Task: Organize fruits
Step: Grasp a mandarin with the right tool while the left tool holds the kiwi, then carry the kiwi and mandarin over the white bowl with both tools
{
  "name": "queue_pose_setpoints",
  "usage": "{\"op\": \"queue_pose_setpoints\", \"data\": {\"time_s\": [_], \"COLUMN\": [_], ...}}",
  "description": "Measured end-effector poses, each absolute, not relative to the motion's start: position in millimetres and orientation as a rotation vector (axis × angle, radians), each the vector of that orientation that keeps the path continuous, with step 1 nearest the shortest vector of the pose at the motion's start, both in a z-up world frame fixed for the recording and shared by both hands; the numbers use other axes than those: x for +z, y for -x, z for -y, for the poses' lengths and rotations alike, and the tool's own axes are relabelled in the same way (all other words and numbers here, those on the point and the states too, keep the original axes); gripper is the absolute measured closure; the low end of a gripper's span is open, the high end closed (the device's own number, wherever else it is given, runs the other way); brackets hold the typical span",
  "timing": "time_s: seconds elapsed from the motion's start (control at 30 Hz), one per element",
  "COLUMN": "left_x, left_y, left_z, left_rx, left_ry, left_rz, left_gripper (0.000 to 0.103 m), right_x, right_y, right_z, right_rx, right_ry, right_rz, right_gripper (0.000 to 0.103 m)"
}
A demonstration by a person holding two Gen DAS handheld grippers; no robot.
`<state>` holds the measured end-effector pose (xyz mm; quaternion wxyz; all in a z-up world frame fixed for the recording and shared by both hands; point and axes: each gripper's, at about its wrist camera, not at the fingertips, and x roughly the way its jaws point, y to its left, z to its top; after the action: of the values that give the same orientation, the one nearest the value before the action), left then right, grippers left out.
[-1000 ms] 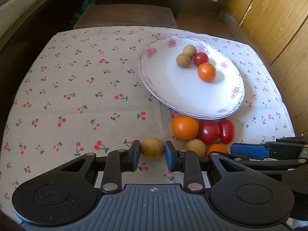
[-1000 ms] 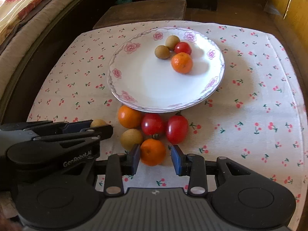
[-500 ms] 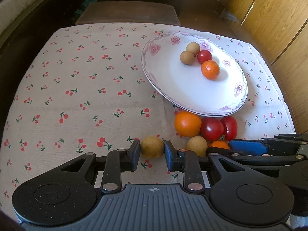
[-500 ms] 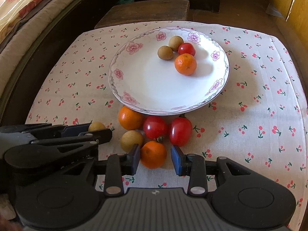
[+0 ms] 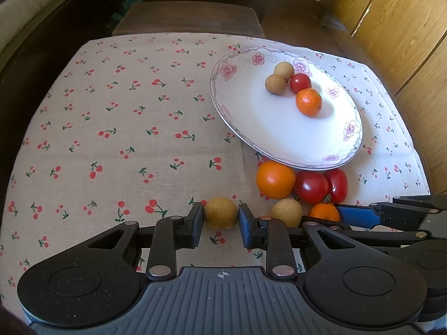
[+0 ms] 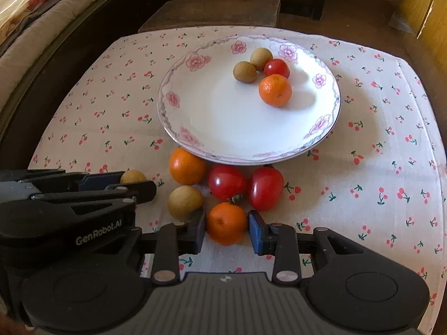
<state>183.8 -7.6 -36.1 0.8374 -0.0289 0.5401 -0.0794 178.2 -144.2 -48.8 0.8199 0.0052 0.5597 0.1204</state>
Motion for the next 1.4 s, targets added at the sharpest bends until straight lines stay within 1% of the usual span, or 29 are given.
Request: {"op": "queue_pose_setpoints", "data": {"time_s": [0.7,0.8,0.83,0.93,1.4], "left_x": [-30,-28,-28,-33,-37], "left_y": [-167,-172,-173,-177,-169], "left_z": [8,6,8,14,16], "left_rx": [-0.195,-0.192,-0.193,-0.196,-0.166], "left_ry": [0.036,0.086,0.086,0.065,0.004], "left_rz": [-1.132,-1.122,-1.119,-1.125,-1.132], "left_gripper": [0.066,0.065,0.063,0.061,0.061], "right_x": [-32,-33,-33,-35,-42], "right_y": [-141,-143,-144,-147,-151], "right_z": [156,155,155,156,162], "right_rx": [0.256,0.254,0.258,0.257,0.22], "right_ry": [0.015,0.005,0.003,-0.005,0.014], "right_rz": [-1.171,-1.173,-1.177,-1.176,-1.18], "right_gripper": [0.07,0.07,0.07,0.07,0.07]}}
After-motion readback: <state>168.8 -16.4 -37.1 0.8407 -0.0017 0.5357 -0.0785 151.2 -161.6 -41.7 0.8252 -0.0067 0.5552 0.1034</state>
